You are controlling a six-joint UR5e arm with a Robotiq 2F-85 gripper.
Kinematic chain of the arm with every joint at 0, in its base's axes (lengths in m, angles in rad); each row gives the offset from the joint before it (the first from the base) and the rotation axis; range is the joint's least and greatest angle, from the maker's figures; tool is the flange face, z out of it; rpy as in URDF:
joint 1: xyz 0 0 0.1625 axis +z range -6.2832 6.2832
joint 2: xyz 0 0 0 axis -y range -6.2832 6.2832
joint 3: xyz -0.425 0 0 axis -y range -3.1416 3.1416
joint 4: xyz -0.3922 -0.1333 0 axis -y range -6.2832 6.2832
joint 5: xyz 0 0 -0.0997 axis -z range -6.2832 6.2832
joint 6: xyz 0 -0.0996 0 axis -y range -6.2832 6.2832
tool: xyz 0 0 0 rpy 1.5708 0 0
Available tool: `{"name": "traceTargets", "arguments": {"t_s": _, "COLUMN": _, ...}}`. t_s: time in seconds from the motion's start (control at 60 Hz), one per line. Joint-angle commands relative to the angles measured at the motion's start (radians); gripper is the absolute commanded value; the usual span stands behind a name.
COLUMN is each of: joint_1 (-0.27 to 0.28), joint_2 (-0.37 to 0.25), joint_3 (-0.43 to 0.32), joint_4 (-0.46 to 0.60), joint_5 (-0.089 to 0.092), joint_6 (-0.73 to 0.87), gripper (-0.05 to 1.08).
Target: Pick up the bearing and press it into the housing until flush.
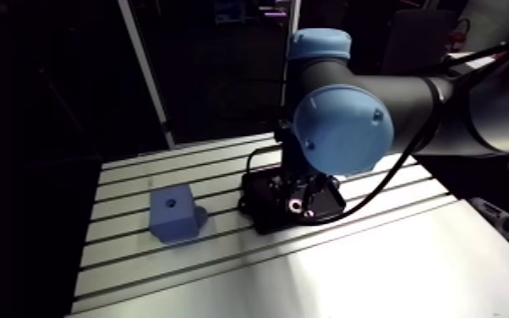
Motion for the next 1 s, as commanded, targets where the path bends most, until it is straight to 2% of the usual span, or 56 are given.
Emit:
{"name": "traceTargets", "arguments": {"t_s": 0.017, "joint_1": 0.000, "joint_2": 0.005, "joint_3": 0.000, "joint_4": 0.000, "joint_5": 0.000, "joint_6": -0.001, "gripper": 0.46}}
{"name": "traceTargets", "arguments": {"t_s": 1.0, "joint_1": -0.003, "joint_2": -0.001, "joint_3": 0.000, "joint_4": 0.000, "joint_5": 0.002, "joint_6": -0.011, "gripper": 0.52}}
